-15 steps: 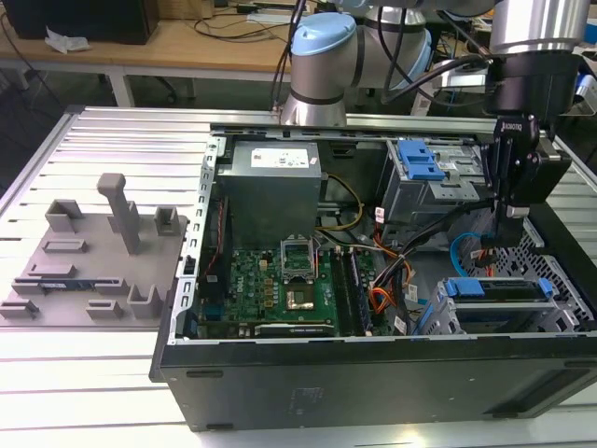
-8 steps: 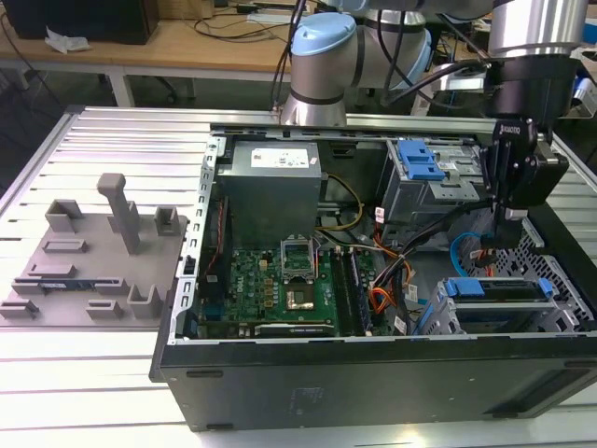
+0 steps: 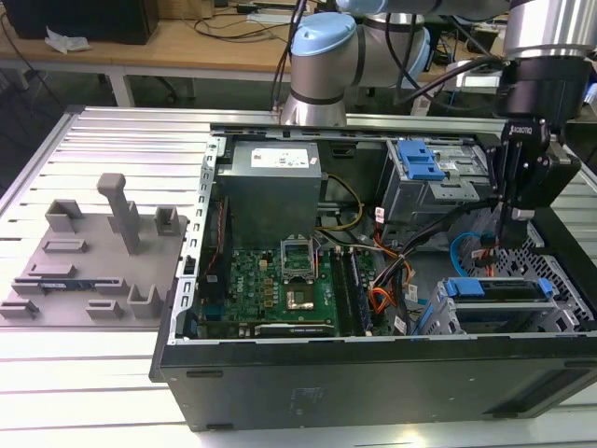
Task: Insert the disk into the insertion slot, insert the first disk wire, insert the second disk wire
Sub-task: 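Insert the first disk wire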
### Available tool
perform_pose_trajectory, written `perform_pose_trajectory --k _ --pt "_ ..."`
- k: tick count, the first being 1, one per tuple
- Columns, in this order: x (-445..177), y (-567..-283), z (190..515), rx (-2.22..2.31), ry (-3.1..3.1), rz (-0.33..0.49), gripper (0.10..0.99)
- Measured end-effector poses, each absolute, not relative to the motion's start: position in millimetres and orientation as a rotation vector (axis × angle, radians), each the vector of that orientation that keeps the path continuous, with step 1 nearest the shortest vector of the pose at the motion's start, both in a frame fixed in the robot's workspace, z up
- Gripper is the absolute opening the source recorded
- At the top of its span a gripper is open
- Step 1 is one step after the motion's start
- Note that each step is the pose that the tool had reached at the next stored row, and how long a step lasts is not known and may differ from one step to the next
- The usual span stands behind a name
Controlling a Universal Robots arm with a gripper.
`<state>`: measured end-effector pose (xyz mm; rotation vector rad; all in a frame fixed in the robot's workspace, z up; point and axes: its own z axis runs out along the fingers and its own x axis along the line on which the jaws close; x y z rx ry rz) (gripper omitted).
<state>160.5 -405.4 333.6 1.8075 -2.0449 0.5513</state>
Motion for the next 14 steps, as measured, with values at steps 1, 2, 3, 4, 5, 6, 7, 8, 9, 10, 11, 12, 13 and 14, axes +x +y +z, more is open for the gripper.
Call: perform_pose_trajectory --k 1,2,3,4,5,6,7,8,9,10,11,12,13,14 --pt "160.6 -405.4 333.7 1.807 -2.045 0.539 0.165" --pt "160.6 -406.4 333.6 1.816 -2.053 0.516 0.165" --pt "160.9 -408.4 333.6 1.827 -2.062 0.491 0.165" --pt "161.0 -409.9 333.6 1.837 -2.071 0.472 0.165" --pt "161.0 -411.3 333.6 1.843 -2.077 0.46 0.165" --pt "161.1 -413.7 333.7 1.851 -2.086 0.444 0.165" --pt "161.2 -415.4 333.8 1.855 -2.089 0.435 0.165" --pt "161.1 -417.0 334.1 1.858 -2.09 0.427 0.165" --pt "161.1 -419.2 334.4 1.862 -2.093 0.413 0.165" --pt "161.1 -421.4 334.6 1.867 -2.096 0.397 0.165" --pt "161.2 -424.3 334.7 1.875 -2.1 0.373 0.165" --pt "161.5 -427.0 335.2 1.884 -2.105 0.346 0.165" --pt "162.4 -428.7 336.2 1.891 -2.109 0.323 0.165" --pt "165.0 -429.8 337.7 1.895 -2.109 0.299 0.165"
